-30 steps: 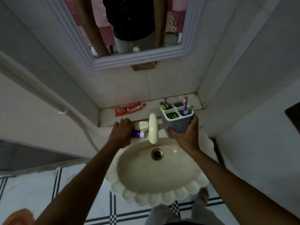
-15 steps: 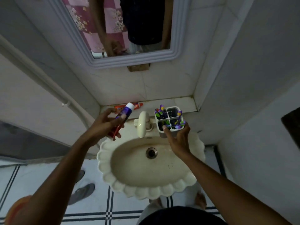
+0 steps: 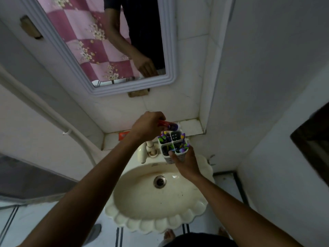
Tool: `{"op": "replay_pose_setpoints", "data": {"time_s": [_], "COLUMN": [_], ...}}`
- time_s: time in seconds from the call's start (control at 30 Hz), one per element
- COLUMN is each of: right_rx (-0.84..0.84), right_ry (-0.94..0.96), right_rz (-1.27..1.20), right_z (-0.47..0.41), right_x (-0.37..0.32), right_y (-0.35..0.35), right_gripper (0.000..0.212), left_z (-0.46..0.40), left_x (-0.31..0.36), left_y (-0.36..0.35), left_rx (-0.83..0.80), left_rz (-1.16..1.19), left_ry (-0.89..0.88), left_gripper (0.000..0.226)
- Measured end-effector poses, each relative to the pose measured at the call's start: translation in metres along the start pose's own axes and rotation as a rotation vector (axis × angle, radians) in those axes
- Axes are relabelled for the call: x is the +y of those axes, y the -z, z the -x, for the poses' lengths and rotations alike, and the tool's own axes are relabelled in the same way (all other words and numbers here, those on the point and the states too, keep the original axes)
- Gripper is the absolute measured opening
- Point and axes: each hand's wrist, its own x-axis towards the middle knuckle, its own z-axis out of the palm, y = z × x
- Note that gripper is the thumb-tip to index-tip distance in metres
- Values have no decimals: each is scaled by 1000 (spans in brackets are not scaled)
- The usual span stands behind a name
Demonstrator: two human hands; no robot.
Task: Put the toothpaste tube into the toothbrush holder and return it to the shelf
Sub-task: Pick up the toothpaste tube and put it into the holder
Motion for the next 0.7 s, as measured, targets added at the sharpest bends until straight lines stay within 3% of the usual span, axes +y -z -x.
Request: {"op": "replay_pose_setpoints", "data": {"time_s": [0.3, 0.57, 0.7], "right_rx": [9, 86, 96], "right_ry": [5, -2, -47], "right_rz": [4, 34, 27], "right_z": [-6, -10, -14], "right_x": [8, 19, 28], "right_y": [3, -8, -12], "right_gripper": [76, 76, 78], "left_z": [-4, 8, 22], "left_x": [-32, -132, -170], "left_y": [-1, -42, -81], "left_rx": [205, 225, 135], "left_rz": [178, 354, 329], "left_ry": [-6, 342, 437], "left_gripper": [17, 19, 22]}}
